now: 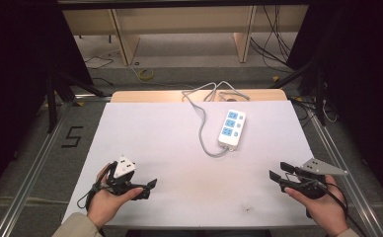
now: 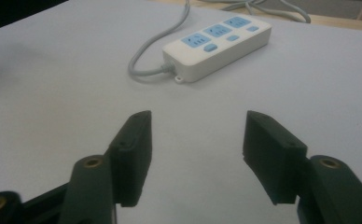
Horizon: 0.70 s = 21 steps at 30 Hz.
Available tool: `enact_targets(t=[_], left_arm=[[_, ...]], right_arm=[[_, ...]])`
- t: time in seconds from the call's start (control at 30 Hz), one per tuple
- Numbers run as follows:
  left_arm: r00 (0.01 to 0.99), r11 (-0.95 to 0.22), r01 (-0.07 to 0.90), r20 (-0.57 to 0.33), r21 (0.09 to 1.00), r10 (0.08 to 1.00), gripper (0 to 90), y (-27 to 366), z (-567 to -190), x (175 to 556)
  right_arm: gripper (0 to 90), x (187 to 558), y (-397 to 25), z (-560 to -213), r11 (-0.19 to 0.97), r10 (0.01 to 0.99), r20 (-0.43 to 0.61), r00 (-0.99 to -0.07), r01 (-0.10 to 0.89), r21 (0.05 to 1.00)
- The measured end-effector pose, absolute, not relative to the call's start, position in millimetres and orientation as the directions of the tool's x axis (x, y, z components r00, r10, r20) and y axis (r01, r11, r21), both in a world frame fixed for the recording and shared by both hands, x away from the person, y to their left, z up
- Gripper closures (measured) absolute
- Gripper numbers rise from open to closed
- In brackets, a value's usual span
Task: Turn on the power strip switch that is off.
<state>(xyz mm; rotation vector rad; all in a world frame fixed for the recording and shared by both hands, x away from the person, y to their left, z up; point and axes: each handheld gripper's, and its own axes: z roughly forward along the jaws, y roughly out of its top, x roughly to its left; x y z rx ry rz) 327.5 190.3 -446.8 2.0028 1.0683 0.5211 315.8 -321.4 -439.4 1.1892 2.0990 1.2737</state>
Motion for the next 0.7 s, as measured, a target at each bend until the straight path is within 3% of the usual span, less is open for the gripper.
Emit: enact_targets(t=[0.07, 0.1, 0.13, 0.17, 0.37, 0.7], left_arm=[[0.550, -0.322, 0.512, -0.016, 0.796, 0.835, 6.2, 192, -447, 328], [0.546, -0.319, 0.514, -0.017, 0.797, 0.838, 7.0, 193, -446, 329], [0.546, -0.319, 0.514, -0.017, 0.797, 0.838, 7.0, 193, -446, 329], [0.546, -0.319, 0.514, -0.017, 0.796, 0.838, 7.2, 193, -447, 328], [0.540, -0.316, 0.518, -0.017, 0.795, 0.842, 8.5, 192, -447, 329], [0.532, -0.309, 0.521, -0.019, 0.796, 0.846, 9.3, 191, -447, 330]], right_arm=[[53.7, 316, -321, -439, 0.222, 0.831, 0.084, -0.550, 0.466, 0.856], [62.3, 316, -320, -438, 0.229, 0.828, 0.085, -0.555, 0.473, 0.851], [62.3, 316, -320, -438, 0.229, 0.828, 0.085, -0.555, 0.473, 0.851], [70.6, 316, -320, -436, 0.243, 0.832, 0.067, -0.551, 0.470, 0.849], [88.6, 319, -316, -432, 0.266, 0.843, 0.036, -0.537, 0.474, 0.840], [90.0, 332, -310, -428, 0.283, 0.849, 0.023, -0.527, 0.492, 0.823]])
